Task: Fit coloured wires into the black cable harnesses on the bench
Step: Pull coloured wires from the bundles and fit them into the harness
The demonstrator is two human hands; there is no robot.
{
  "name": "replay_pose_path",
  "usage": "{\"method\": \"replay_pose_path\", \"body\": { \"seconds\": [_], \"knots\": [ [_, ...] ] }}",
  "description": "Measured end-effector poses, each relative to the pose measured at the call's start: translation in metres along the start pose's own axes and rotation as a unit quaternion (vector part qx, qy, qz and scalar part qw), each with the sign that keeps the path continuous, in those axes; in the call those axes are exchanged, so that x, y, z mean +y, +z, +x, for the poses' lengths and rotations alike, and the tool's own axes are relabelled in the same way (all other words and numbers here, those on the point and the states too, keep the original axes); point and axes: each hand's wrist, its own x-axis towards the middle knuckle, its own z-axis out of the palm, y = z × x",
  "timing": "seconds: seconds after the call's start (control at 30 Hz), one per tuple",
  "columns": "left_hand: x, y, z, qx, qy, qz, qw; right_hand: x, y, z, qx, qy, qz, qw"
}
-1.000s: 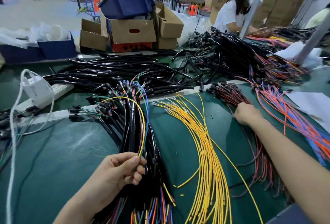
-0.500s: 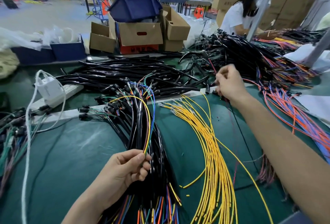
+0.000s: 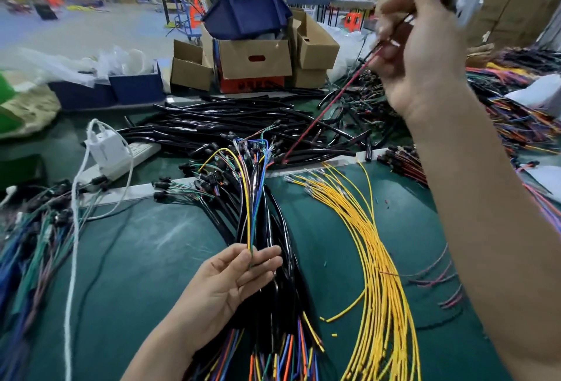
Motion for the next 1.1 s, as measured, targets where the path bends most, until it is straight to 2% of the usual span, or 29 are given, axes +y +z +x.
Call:
{"method": "replay_pose_path", "body": {
  "seconds": [0.1,0.2,0.27,0.33,0.4,0.43,0.67,0.73,0.8,0.87,1.0,1.1],
  "knots": [
    [0.001,0.002,0.000,0.006,-0.002,-0.010,1.000,0.009,-0.005,-0.001,-0.086,0.118,0.047,0.988],
    [0.002,0.005,-0.002,0.017,-0.008,0.006,1.000,0.026,-0.009,-0.006,-0.182,0.246,0.078,0.949],
    [0.001,0.006,-0.003,0.026,-0.015,0.010,1.000,0.040,-0.011,-0.012,-0.202,0.317,0.147,0.915],
    [0.001,0.006,-0.003,0.025,-0.020,0.008,0.999,0.050,-0.016,-0.016,-0.206,0.374,0.288,0.857],
    [0.001,0.006,-0.003,0.019,-0.022,0.013,0.999,0.053,-0.019,-0.018,-0.200,0.393,0.417,0.794],
    [0.001,0.006,-0.003,0.015,-0.023,0.019,0.999,0.053,-0.019,-0.019,-0.191,0.387,0.448,0.783],
    [0.002,0.007,-0.003,-0.007,-0.017,0.038,0.999,0.056,-0.037,-0.008,-0.092,0.311,0.498,0.804],
    [0.002,0.007,-0.004,-0.006,-0.016,0.037,0.999,0.071,-0.051,0.005,-0.063,0.309,0.423,0.849],
    [0.003,0.007,-0.004,-0.005,-0.015,0.035,0.999,0.092,-0.065,0.015,-0.044,0.319,0.279,0.905],
    [0.003,0.008,-0.004,-0.004,-0.015,0.036,0.999,0.117,-0.082,0.022,-0.022,0.343,0.148,0.927],
    [0.004,0.008,-0.004,-0.002,-0.017,0.042,0.999,0.159,-0.130,0.024,0.032,0.396,-0.037,0.917],
    [0.004,0.006,-0.005,-0.001,-0.018,0.041,0.999,0.170,-0.155,0.013,0.037,0.409,-0.216,0.886]
  ]
}}
